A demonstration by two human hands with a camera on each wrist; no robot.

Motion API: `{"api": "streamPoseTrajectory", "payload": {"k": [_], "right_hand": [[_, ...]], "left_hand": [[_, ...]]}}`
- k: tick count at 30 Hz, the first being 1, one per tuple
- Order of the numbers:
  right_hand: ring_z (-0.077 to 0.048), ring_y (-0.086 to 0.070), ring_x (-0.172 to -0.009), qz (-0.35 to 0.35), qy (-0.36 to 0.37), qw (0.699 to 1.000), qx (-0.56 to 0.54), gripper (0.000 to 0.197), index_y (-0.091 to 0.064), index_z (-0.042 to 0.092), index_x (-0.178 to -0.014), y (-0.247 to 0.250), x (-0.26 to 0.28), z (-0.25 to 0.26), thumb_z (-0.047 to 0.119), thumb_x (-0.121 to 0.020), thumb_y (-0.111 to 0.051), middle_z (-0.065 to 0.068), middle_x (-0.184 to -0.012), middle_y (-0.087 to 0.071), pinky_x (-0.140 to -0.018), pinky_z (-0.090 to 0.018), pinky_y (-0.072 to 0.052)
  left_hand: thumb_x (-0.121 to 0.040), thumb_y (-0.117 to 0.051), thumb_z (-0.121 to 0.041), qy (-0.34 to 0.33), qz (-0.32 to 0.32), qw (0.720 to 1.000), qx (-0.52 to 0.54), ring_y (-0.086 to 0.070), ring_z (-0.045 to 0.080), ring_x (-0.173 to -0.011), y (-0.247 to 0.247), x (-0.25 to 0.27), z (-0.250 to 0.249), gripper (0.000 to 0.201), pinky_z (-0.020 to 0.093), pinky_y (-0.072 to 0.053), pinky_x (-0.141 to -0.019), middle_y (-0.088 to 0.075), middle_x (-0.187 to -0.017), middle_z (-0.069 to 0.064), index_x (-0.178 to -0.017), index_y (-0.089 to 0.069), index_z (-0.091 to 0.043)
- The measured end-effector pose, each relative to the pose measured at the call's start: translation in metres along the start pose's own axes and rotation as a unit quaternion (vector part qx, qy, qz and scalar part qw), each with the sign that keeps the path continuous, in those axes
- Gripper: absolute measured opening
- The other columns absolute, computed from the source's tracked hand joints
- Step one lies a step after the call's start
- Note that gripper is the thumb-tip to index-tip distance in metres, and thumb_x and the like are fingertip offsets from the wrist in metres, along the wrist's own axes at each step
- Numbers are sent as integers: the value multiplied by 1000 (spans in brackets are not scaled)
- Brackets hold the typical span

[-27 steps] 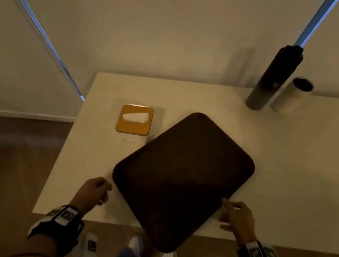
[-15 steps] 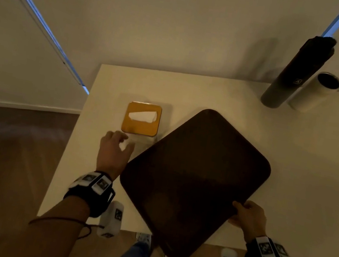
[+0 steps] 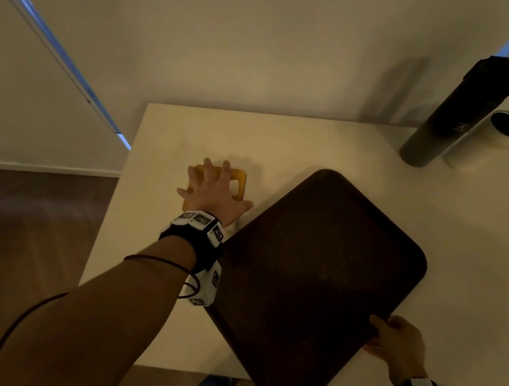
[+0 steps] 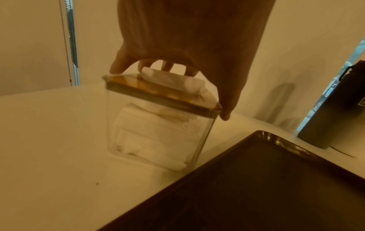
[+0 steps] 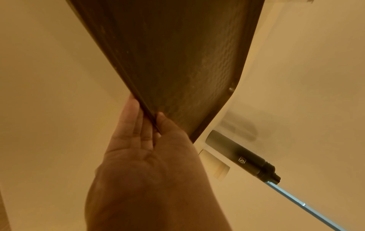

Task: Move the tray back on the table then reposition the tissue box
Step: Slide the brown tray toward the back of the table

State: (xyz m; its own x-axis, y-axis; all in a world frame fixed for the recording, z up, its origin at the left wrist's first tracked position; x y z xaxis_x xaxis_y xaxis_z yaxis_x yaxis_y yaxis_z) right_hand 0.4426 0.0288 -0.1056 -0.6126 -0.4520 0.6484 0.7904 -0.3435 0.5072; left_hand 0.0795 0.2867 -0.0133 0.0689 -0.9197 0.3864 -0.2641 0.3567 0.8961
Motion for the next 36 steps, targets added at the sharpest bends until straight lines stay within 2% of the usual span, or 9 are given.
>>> {"api": "streamPoseTrajectory", "payload": {"k": [7,18,24,26,28,30,31,34,36], "right_hand": [[-37,-71,-72,-9,-7,1000,-9,16,-65,2,-90,7,-3,0,17,-87,-64,-23,-82,-72,-78,-53,-60],[-40,-69,-79,5,-9,999,-32,21,-63,-3,-101,0,-14,10,13,-88,-64,-28,-93,-70,-83,-54,-57],[-40,-69,-79,4,-12,999,-33,11,-62,3,-84,-2,-16,12,13,-87,-64,-29,-95,-70,-83,-57,-57],[-40,-69,-79,14,-17,999,-36,11,-62,2,-86,-4,-16,13,13,-88,-63,-30,-98,-70,-82,-55,-57],[-40,-69,-82,23,-25,998,-44,15,-62,1,-95,-5,-16,12,14,-89,-63,-28,-103,-69,-79,-51,-58],[-40,-70,-83,22,-28,998,-54,27,-61,-1,-109,-3,-15,12,19,-90,-62,-26,-105,-68,-76,-48,-58],[-40,-70,-81,15,-29,998,-58,34,-60,-1,-114,0,-14,14,22,-89,-63,-25,-105,-68,-75,-48,-59],[-38,-71,-73,-27,-19,999,-38,45,-60,0,-115,10,-16,22,35,-87,-63,-23,-102,-70,-73,-50,-61],[-37,-72,-70,-47,-6,999,-20,49,-63,1,-112,17,-20,31,41,-84,-63,-23,-100,-72,-72,-52,-61]], "left_hand": [[-65,-60,-61,13,-33,999,-3,-7,38,-148,12,-3,31,100,67,-26,-109,-6,-163,6,-150,-17,-30],[-65,-63,-59,82,-89,992,26,-12,36,-147,24,18,132,96,64,-29,-108,-13,-161,4,-147,-22,-29],[-69,-59,-66,72,-111,991,29,-12,34,-148,29,29,133,93,63,-23,-113,-18,-160,7,-147,-25,-26],[-74,-57,-65,30,-173,984,18,-27,35,-142,42,45,103,80,57,-28,-110,-34,-152,11,-138,-40,-20],[-78,-56,-60,-16,-204,978,49,-56,33,-112,39,68,66,55,48,-47,-92,-60,-118,10,-109,-58,-15],[-82,-50,-62,17,-110,991,74,-66,27,-84,4,83,50,49,40,-55,-75,-66,-85,4,-84,-61,-15],[-81,-46,-66,54,-33,996,64,-68,26,-78,-23,89,51,55,39,-56,-73,-67,-79,4,-79,-62,-14],[-77,-43,-72,116,160,980,34,-72,27,-76,-93,112,67,65,40,-59,-78,-73,-81,9,-82,-65,-11],[-80,-49,-65,138,227,961,73,-71,23,-64,-117,124,74,56,33,-60,-69,-73,-75,9,-82,-62,-11]]}}
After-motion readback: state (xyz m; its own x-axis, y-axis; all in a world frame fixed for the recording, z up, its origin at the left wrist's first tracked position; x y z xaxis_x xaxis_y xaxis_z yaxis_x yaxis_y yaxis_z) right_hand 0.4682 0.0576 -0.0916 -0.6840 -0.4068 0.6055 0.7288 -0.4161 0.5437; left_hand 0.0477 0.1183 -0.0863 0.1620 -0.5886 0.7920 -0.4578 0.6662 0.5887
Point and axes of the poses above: each hand's wrist, its own x-axis away from the middle knuckle, its own y-axis out of the back of the hand, z = x × y, the point moved 9 cm from there along -x, towards the middle knuckle
